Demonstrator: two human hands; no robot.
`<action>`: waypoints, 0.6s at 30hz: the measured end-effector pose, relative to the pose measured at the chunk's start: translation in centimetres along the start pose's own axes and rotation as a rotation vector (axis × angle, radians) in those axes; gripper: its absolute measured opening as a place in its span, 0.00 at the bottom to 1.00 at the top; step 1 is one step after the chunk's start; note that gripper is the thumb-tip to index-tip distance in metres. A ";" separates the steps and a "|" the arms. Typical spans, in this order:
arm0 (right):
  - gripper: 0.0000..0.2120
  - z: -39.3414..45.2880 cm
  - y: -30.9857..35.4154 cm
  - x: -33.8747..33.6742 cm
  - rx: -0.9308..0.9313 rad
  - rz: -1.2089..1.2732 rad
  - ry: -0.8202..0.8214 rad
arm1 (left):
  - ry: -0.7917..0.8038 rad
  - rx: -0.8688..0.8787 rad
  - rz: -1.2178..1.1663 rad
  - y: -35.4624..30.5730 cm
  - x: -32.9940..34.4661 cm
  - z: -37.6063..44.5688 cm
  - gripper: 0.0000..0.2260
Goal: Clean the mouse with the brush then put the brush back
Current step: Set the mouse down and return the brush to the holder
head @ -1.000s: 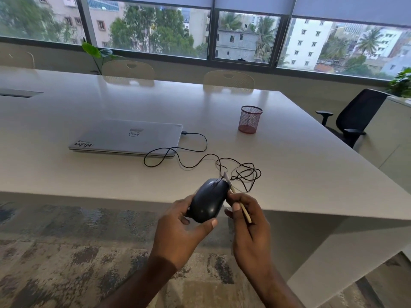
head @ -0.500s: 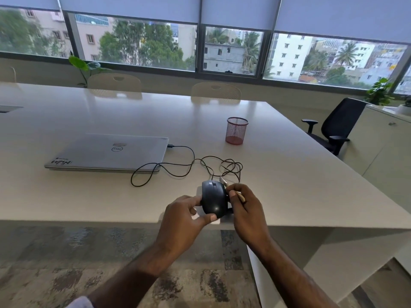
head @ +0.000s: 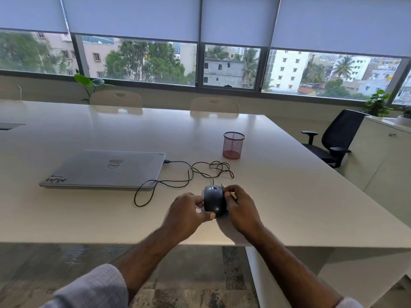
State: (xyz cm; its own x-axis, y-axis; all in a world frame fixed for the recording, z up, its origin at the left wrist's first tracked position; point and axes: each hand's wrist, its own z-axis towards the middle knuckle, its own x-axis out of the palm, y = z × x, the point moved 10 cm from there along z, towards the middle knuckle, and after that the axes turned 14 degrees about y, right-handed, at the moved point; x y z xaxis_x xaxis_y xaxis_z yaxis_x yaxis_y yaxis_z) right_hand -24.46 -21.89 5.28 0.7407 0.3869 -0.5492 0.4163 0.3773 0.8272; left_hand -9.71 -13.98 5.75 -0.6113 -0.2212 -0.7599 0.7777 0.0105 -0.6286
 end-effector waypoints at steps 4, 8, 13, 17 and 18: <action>0.08 1.1 -0.4 -0.5 0.011 -0.008 -0.007 | 0.006 -0.004 0.008 0.2 0.4 1.3 0.19; 0.08 2.2 -0.8 -0.7 0.029 0.001 0.017 | 0.006 0.002 0.028 0.5 0.4 2.3 0.17; 0.08 2.7 -0.7 -1.1 -0.021 -0.076 0.068 | 0.001 0.068 0.098 1.2 0.3 2.5 0.20; 0.09 2.8 0.0 -3.6 -0.110 -0.203 -0.052 | -0.151 0.001 0.211 2.6 -1.2 1.9 0.16; 0.09 3.0 0.3 -4.5 -0.129 -0.201 -0.093 | -0.154 -0.046 0.264 3.0 -1.2 1.8 0.18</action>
State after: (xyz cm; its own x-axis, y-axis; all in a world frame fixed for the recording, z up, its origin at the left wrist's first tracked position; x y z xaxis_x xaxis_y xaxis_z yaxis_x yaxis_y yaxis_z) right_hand -26.12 -26.04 8.33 0.6977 0.2170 -0.6828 0.4936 0.5452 0.6776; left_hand -6.37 -15.44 5.08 -0.3564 -0.3502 -0.8662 0.8972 0.1304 -0.4218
